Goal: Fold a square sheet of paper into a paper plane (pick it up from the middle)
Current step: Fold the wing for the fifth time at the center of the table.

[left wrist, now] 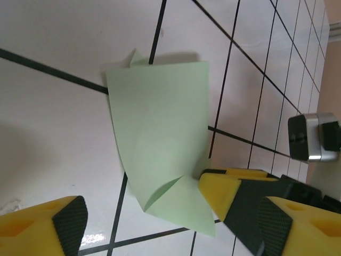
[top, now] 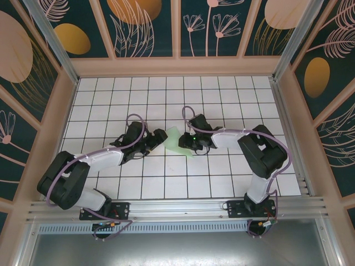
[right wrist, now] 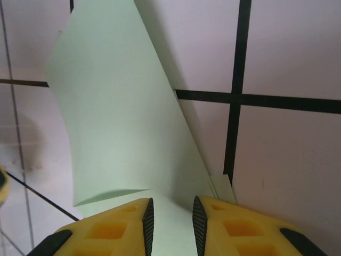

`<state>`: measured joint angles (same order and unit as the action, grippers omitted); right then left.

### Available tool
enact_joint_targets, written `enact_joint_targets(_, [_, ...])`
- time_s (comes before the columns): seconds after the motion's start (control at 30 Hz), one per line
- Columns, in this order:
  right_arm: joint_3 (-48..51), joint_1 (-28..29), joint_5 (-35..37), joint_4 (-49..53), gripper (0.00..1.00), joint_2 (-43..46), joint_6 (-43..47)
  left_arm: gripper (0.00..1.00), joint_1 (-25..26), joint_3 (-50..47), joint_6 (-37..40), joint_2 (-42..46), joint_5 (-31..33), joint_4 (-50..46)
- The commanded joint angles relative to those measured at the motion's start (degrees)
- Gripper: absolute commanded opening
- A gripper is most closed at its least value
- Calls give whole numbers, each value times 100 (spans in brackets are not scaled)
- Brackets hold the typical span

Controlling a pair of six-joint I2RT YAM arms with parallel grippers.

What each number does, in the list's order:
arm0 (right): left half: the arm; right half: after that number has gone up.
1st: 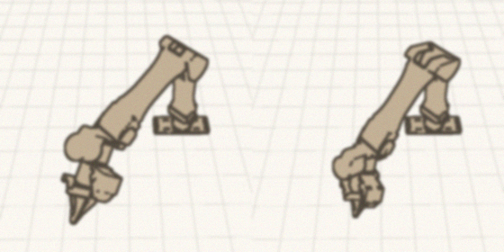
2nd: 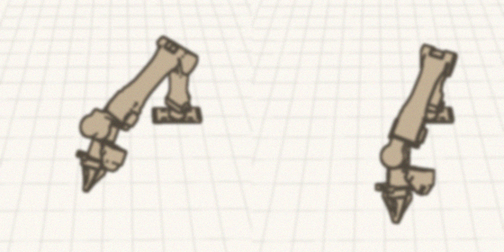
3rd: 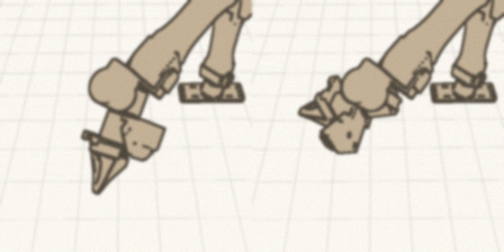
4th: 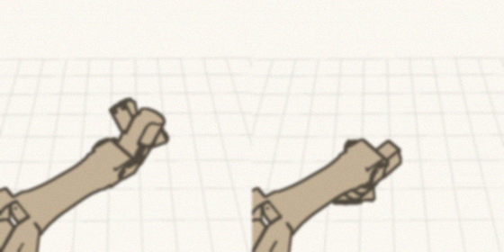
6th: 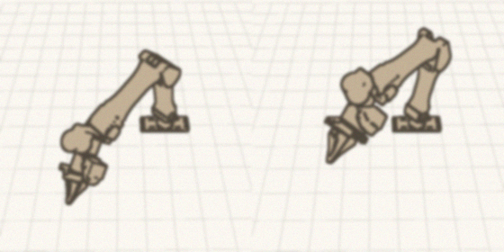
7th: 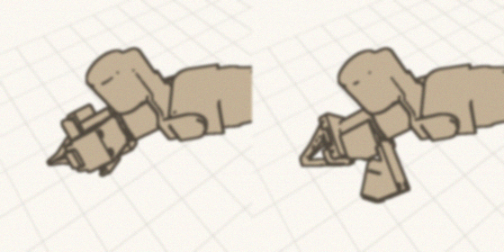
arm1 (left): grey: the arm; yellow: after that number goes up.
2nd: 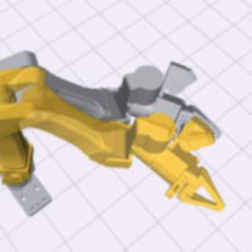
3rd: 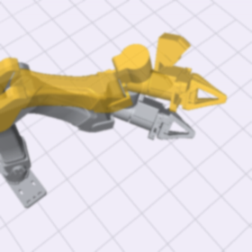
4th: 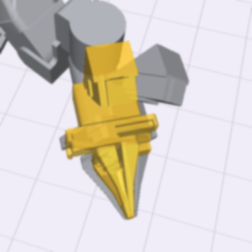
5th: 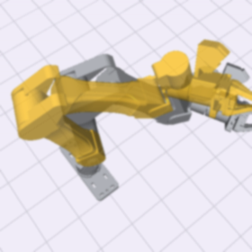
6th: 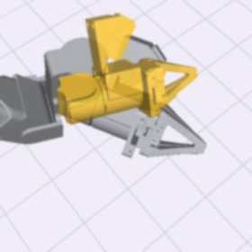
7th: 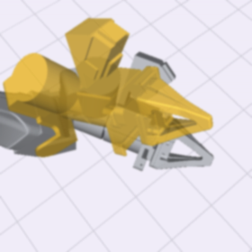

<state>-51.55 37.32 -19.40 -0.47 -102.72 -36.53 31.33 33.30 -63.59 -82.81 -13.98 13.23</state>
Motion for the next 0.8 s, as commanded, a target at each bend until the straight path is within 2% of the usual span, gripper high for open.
enact_joint_targets(0.0, [266, -148, -290, -205, 30, -82, -238, 82, 53, -136, -346, -143, -239, 384])
enact_joint_targets(0.4, [588, -380, -732, -558, 30, -98, -438, 61, 139, -148, -897, -669, -720, 1061])
enact_joint_targets(0.77, [674, -444, -841, -690, 30, -127, -512, 53, 180, -46, -1200, -1083, -950, 1263])
